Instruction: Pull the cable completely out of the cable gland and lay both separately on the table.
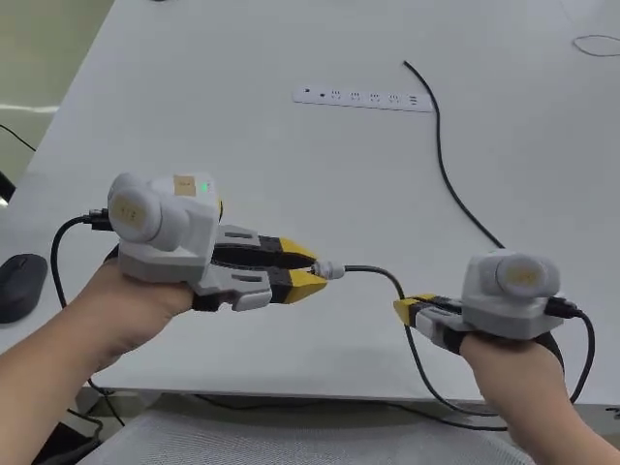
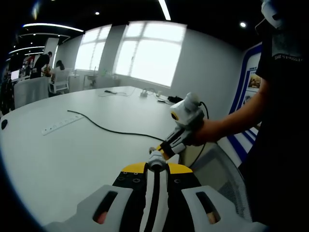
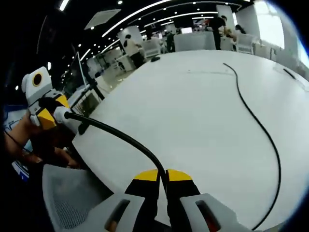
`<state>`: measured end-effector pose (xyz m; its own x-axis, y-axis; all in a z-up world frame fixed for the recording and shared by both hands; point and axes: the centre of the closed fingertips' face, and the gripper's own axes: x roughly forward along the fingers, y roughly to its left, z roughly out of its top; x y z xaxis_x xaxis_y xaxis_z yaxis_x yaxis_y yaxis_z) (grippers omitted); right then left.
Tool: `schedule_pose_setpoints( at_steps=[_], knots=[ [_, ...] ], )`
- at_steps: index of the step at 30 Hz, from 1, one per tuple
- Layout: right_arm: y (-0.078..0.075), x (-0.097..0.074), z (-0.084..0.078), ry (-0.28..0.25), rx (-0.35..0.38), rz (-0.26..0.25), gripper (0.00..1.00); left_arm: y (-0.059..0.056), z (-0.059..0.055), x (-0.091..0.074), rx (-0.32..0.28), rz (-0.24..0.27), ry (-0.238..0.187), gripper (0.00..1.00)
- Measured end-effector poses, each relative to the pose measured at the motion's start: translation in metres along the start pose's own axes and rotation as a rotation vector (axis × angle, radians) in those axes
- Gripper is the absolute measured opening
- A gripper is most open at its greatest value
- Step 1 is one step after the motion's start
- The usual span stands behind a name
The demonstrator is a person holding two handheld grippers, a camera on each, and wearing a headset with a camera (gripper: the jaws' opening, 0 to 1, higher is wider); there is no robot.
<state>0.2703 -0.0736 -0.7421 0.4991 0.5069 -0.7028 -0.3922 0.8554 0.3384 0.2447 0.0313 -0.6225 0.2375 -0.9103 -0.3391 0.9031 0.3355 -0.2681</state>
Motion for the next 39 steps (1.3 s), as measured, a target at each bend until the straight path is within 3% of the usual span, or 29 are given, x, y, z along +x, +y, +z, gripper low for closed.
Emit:
schedule_pose_setpoints(
  at_steps=[5,9,13,17,20,25,28,34,37,39],
  knots=[
    [0.0,0.001,-0.003,0.002,0.026,0.01,0.0,0.0,0.0,0.001,0.001,0.0,0.001,0.15],
    [0.002,0.0,-0.003,-0.006,-0.017,0.008,0.0,0.0,0.0,0.001,-0.003,0.001,-0.001,0.15],
    [0.003,-0.002,0.0,-0.016,-0.09,0.009,0.0,0.002,0.002,0.0,0.0,0.008,-0.006,0.15],
    [0.003,-0.007,0.006,-0.033,-0.226,-0.005,0.0,0.005,0.004,-0.001,0.007,0.016,-0.01,0.15],
    [0.006,-0.01,0.006,-0.03,-0.283,-0.006,0.0,0.006,0.005,-0.003,0.009,0.02,-0.014,0.15],
    [0.012,-0.015,0.01,-0.035,-0.35,-0.003,0.11,0.007,0.004,-0.003,0.009,0.024,-0.008,0.15],
    [0.021,-0.022,0.02,-0.062,-0.436,0.009,0.15,0.007,0.002,-0.004,-0.001,0.02,0.0,0.15],
    [0.07,-0.034,0.051,-0.134,-0.698,0.088,0.21,0.006,0.0,-0.005,0.0,0.02,0.009,0.15],
    [0.093,-0.035,0.058,-0.134,-0.826,0.106,0.22,0.006,-0.001,-0.005,-0.005,0.021,0.009,0.15],
    [0.103,-0.034,0.062,-0.145,-0.849,0.103,0.24,0.007,-0.001,-0.005,-0.011,0.022,0.01,0.15]
  ],
)
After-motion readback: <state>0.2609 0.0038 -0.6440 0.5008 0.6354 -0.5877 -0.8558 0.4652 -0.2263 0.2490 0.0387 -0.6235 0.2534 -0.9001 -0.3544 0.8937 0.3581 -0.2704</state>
